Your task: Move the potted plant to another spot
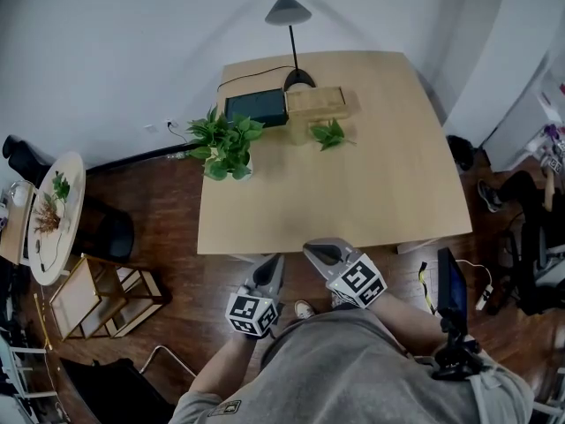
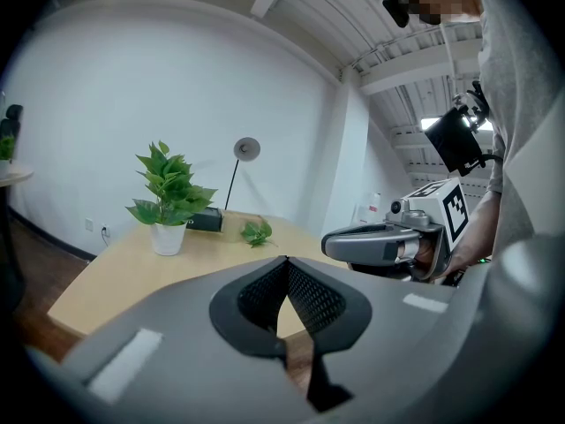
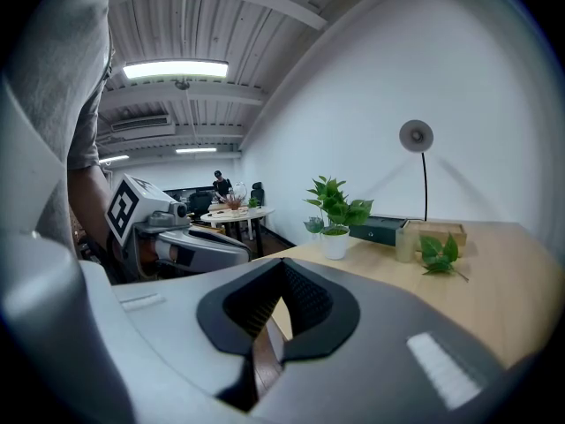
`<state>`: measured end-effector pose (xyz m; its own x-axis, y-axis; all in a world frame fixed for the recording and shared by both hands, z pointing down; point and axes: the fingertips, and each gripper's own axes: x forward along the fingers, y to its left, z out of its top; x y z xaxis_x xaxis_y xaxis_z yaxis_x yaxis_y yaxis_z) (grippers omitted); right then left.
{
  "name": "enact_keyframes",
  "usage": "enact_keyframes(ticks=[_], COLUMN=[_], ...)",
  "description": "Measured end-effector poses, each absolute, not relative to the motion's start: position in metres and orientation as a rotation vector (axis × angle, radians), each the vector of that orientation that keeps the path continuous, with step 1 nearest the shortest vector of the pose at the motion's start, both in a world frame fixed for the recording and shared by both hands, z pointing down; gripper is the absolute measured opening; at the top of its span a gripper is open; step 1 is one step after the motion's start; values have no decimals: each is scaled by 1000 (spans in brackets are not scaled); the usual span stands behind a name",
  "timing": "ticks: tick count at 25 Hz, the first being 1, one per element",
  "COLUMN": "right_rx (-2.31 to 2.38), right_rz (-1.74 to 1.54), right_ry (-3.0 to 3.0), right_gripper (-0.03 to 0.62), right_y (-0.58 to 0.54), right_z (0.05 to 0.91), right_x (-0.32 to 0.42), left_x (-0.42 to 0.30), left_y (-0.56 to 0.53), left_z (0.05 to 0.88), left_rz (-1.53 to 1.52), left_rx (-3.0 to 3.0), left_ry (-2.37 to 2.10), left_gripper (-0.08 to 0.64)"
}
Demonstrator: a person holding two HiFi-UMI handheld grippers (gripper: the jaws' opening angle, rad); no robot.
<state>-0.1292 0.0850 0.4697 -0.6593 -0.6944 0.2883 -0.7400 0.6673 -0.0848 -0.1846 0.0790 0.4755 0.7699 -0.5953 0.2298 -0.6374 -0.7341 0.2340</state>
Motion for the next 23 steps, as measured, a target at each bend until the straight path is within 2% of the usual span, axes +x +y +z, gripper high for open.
enact_keyframes(ticks=[23], right_rx=[1210], right_rz=[255], right_ry=[-2622], right_gripper=[6], right_y=[72], right_z=[461], right_x=[-119], left_x=[-174], left_y=[64], left_z=[469], left_rz=[164], left_rx=[2692], left_ry=[-921], left_gripper=[2])
